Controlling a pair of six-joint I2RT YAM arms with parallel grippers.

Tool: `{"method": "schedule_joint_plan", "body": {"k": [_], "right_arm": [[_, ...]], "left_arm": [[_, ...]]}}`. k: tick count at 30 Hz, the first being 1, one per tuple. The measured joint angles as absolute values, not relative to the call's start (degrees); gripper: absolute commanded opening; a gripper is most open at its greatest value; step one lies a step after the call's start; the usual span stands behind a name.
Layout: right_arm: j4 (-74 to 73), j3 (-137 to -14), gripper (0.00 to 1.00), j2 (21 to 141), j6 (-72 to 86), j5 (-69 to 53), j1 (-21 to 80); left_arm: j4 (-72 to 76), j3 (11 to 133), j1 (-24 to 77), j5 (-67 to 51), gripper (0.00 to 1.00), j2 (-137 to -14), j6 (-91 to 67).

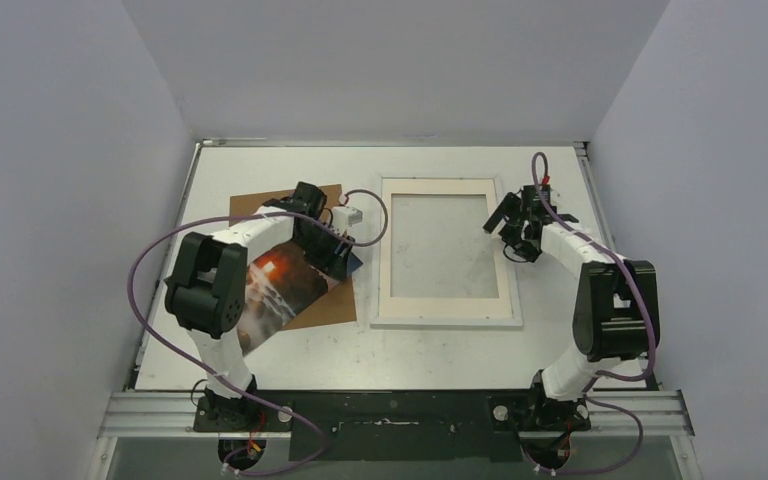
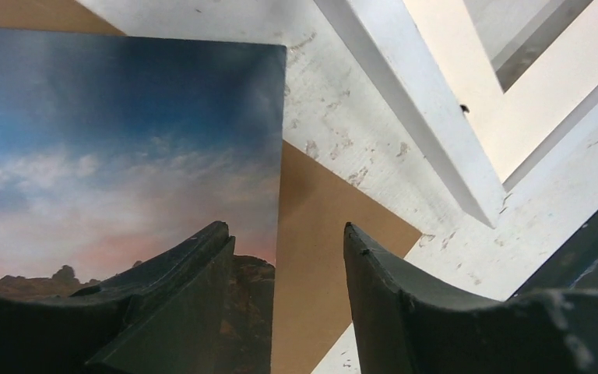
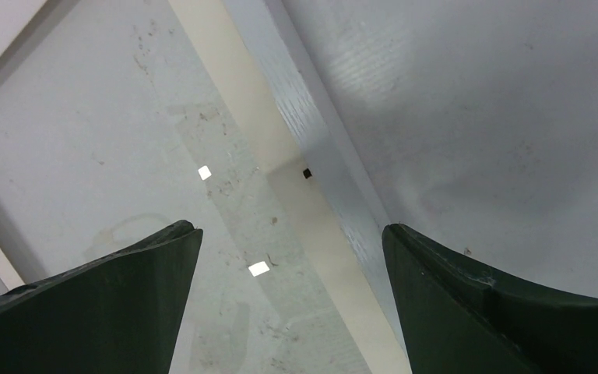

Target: Put the photo into the frame

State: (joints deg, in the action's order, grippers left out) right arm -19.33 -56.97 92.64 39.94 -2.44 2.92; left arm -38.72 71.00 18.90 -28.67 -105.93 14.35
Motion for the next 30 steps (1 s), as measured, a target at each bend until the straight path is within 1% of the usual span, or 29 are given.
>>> {"method": "schedule_joint_plan", "body": {"k": [10, 22, 30], "right_arm": [[-16.19, -61.54, 0.90, 99.18, 40.36, -5.41, 1.80], [-15.03, -66.00, 0.90, 104.73, 41.15, -7.25, 1.43], [-14.24, -74.00, 0.90, 111.46, 42.96, -9.98, 2.79]], "left_arm": [[-37.12, 68.38, 27.70, -21.98, 0.49, -105.62, 17.98], [-34.65, 67.57, 31.73, -17.96, 0.49, -104.99, 18.52], [-33.36, 67.66, 34.68, -16.64, 0.49, -105.16, 18.17]]}}
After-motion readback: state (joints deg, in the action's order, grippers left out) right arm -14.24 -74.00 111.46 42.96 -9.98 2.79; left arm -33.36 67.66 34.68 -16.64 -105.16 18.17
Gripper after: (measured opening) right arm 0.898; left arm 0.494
